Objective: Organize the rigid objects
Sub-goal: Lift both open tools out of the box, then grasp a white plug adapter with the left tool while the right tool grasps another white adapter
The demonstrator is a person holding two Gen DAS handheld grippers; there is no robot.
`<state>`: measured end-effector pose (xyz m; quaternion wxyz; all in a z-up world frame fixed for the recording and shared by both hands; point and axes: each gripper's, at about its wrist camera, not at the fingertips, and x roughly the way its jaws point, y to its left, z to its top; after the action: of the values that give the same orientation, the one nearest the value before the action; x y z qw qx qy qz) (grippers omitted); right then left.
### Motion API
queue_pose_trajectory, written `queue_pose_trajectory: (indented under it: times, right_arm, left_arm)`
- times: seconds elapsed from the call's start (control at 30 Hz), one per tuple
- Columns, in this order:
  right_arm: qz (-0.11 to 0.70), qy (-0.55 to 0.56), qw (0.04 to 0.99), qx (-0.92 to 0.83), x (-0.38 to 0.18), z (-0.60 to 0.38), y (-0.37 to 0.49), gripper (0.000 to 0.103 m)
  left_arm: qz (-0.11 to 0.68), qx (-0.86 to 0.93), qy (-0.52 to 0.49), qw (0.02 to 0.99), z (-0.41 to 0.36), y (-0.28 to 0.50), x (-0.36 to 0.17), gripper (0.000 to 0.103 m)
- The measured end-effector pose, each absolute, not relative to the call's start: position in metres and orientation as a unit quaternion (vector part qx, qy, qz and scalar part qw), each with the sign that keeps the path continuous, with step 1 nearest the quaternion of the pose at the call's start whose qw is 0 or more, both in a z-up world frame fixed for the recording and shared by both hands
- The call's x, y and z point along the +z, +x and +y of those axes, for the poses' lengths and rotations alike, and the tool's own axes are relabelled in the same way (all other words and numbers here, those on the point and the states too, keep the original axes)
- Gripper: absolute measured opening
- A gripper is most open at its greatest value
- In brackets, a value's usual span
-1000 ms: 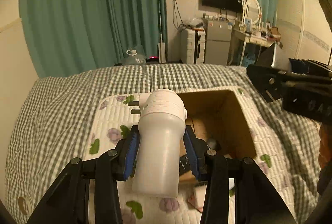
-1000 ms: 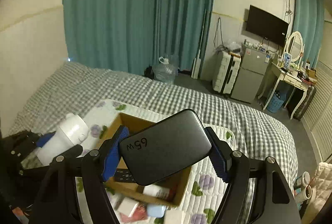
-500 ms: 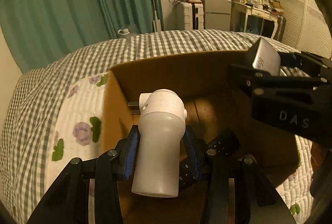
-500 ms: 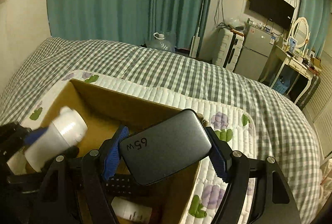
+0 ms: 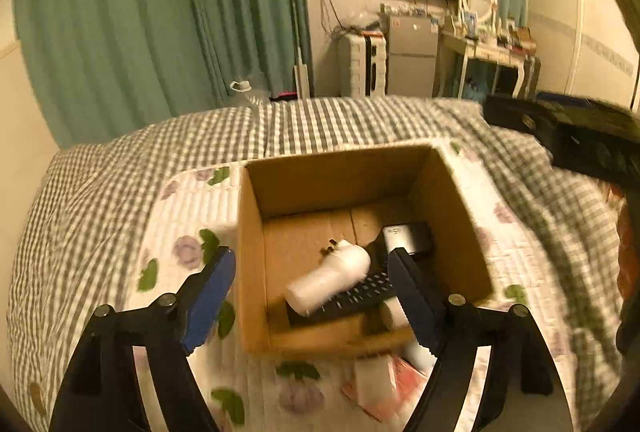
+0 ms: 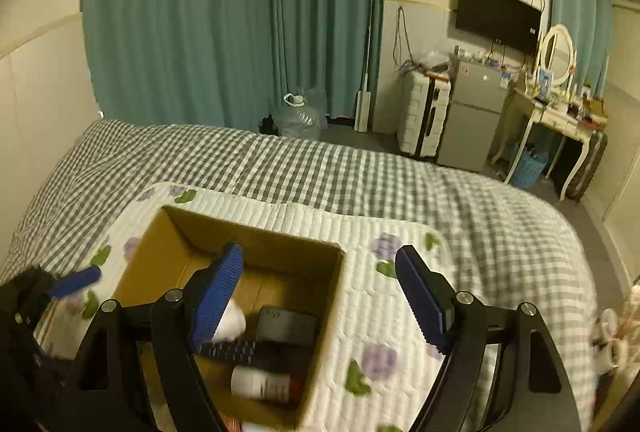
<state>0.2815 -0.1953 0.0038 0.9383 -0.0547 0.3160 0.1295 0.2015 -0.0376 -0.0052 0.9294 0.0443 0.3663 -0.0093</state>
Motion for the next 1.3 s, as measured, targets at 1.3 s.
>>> queue_pose_trajectory:
  times: [1.3]
  right_arm:
    - [0.404, -0.202, 0.882, 0.130, -0.152, -0.217, 0.150, 0.103]
  left_arm:
    - [0.387, 0.016, 0.035, 0.921, -0.053, 0.121, -0.103, 0.101]
